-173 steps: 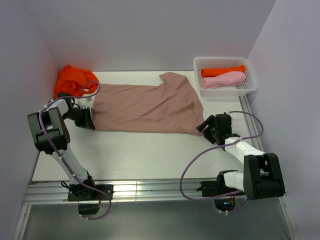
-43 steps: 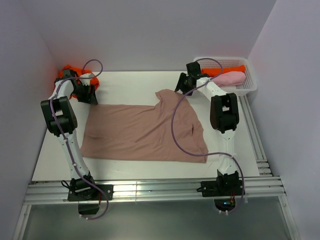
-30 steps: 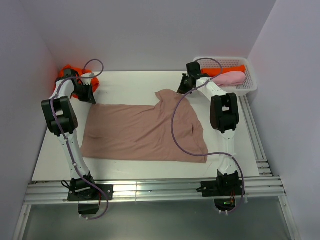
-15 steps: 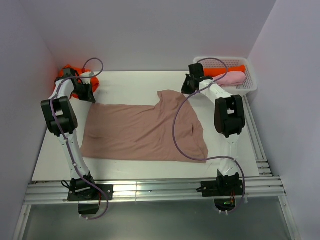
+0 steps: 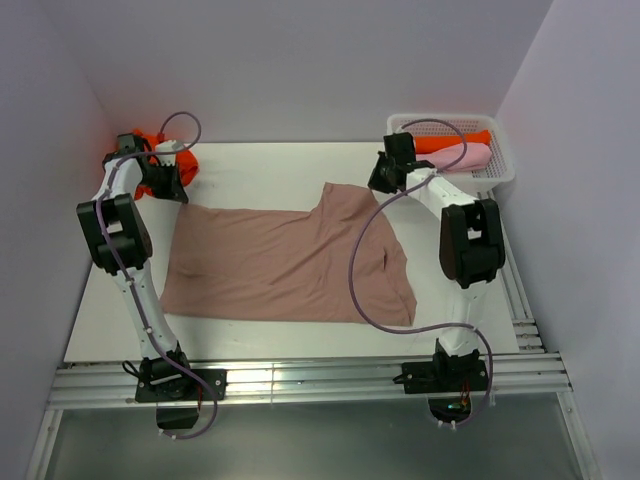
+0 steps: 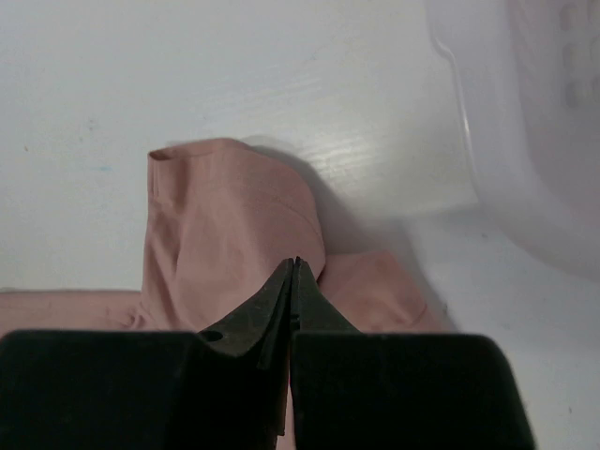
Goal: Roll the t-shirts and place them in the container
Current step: Fold the tshirt
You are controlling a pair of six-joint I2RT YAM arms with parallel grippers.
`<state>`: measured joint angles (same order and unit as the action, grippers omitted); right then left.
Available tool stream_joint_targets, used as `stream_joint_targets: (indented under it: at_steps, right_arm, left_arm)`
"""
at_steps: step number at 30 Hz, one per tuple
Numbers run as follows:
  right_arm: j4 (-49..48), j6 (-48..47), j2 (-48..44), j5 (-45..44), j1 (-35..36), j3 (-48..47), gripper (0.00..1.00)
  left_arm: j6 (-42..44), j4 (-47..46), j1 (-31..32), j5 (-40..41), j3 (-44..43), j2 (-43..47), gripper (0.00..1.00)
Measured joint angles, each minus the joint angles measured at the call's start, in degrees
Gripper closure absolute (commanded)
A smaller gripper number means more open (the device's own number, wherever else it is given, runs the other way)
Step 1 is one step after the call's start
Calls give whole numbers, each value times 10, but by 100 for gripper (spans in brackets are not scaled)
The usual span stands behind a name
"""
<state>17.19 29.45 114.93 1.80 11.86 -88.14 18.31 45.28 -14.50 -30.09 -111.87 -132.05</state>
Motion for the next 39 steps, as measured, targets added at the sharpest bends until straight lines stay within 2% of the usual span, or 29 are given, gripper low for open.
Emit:
stream_joint_targets:
  at_steps: [9,19,21,23,26,31,39]
  right_arm:
    - [-22,-2,-83,-7,0,78,100]
    - [-57,9,-214,-26,0,212,100]
    - [-53,11,-226,-30,0,223,94]
    - [-55,12,-226,-30,0,221,82]
    - [-43,10,-200,-31,0,193,71]
    - [-19,0,-80,-25,1,57,56]
    - [45,-13,96,-26,3,-136,51]
  left_arm:
    - [18,11,-22,-40,1,17,100]
    - [94,64,-31,-77,7,29,100]
    - [106,74,-33,-78,9,29,100]
    - [113,83,-36,-79,9,29,100]
    - [118,93,-37,-83,9,29,100]
    - [121,101,-36,-82,9,29,100]
    - [121,100,-31,-80,9,29,100]
